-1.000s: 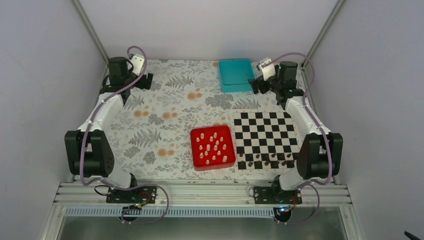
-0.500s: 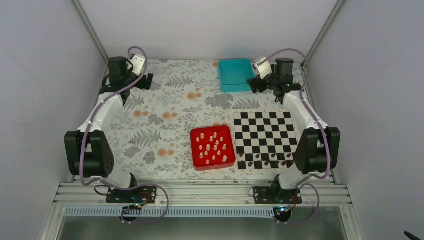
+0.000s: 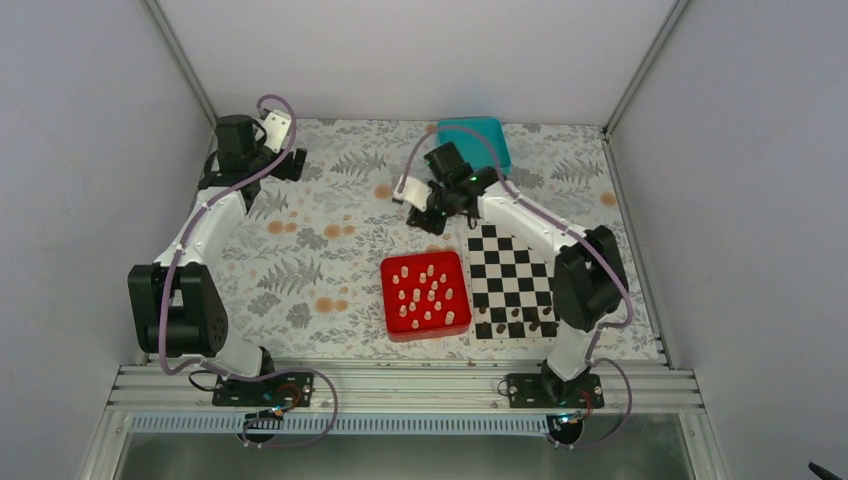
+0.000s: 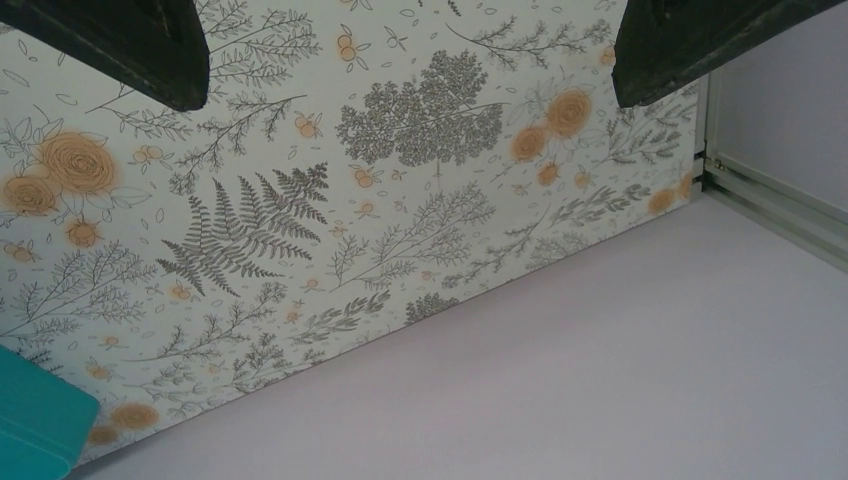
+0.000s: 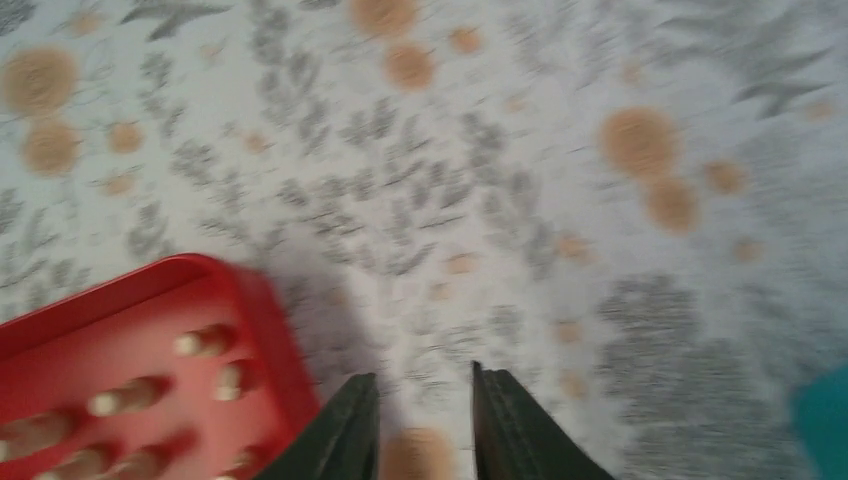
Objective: Set up the chess pieces on the board
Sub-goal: Pick up the chess piece from the storage box.
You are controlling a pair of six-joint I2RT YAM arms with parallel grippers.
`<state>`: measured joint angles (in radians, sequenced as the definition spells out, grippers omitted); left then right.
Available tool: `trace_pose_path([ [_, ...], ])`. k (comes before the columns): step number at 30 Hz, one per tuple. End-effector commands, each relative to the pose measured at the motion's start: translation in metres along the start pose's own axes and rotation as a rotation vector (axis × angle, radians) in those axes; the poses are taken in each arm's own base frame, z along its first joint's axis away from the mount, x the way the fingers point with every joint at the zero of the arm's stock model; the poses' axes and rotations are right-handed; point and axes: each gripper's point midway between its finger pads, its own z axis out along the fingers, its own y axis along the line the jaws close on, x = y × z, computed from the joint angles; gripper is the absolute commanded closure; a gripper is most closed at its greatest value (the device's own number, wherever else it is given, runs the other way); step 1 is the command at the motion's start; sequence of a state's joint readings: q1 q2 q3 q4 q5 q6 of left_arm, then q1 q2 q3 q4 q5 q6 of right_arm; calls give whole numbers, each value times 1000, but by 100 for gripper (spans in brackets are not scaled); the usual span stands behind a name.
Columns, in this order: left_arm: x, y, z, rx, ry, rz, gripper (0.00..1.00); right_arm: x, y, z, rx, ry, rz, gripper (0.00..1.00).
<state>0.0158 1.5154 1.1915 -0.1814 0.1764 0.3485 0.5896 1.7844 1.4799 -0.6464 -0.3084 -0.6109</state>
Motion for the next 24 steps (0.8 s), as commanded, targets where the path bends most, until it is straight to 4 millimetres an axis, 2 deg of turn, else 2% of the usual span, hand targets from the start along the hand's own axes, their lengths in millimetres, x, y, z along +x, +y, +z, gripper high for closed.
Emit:
trace_pose_path([
  [1,-3,-2,-6,-1,-23,14,0,26,51,15,-138,136,-6,76],
  [4,-2,-3,-3,5,-19,13,0,35,72,24,-165,172,-26,75],
  [15,1,-3,0,5,-6,14,0,49,110,39,-267,210,-20,77],
  [24,4,-3,2,4,-2,17,0,55,117,50,-284,215,-4,70],
])
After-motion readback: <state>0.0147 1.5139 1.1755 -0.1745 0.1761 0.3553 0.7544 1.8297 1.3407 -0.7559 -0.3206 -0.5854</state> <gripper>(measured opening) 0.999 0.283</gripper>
